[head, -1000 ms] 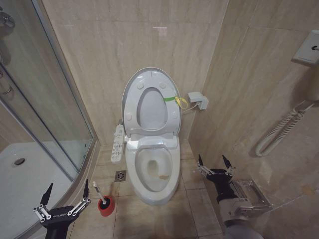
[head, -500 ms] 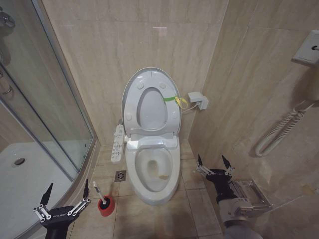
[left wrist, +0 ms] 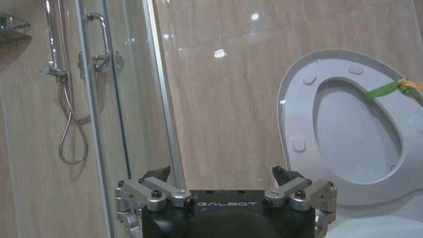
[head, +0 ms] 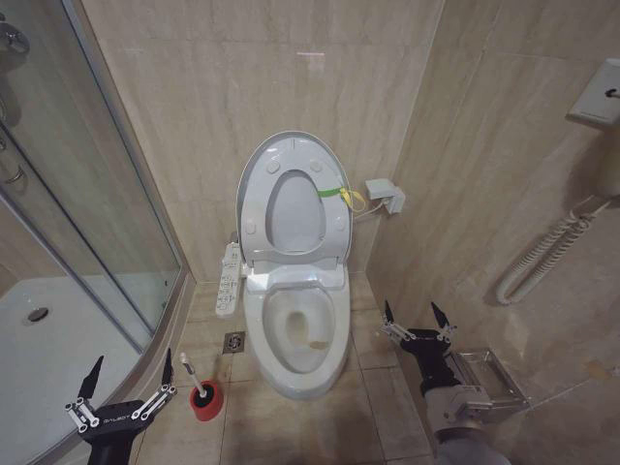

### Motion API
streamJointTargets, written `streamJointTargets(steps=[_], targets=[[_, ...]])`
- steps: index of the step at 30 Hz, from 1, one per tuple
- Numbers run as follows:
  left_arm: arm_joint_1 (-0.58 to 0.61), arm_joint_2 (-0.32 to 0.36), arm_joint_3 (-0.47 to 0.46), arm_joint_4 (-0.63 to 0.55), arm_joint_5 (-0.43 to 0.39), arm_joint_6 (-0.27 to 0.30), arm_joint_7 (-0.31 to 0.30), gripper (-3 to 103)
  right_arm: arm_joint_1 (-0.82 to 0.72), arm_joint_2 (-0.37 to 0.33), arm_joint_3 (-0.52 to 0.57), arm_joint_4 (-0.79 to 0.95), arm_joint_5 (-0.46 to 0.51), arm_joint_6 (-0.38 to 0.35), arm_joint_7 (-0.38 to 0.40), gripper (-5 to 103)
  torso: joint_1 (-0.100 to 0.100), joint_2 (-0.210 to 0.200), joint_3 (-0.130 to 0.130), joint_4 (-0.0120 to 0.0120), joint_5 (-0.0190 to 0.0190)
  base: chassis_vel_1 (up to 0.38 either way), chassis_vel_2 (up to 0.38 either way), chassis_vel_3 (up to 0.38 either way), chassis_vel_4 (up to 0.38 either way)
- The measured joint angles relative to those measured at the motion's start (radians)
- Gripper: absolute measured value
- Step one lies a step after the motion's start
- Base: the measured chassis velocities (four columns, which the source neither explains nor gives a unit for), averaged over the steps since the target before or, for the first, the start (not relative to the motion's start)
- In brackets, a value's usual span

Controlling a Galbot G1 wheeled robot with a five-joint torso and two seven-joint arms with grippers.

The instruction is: Open the toilet lid, clean the toilet bowl with a toilet brush, close the toilet lid, and flush.

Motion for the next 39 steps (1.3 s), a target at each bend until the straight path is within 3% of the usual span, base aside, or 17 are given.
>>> streamJointTargets(steps=[39], targets=[[0.0,0.0,0.0,0.0,0.0,0.0,0.0,100,0.0,0.0,0.0,-0.001,0.0,0.0,0.001,100,0.0,0.0,0.0,0.0,0.0,0.0,0.0,0.0,0.0]])
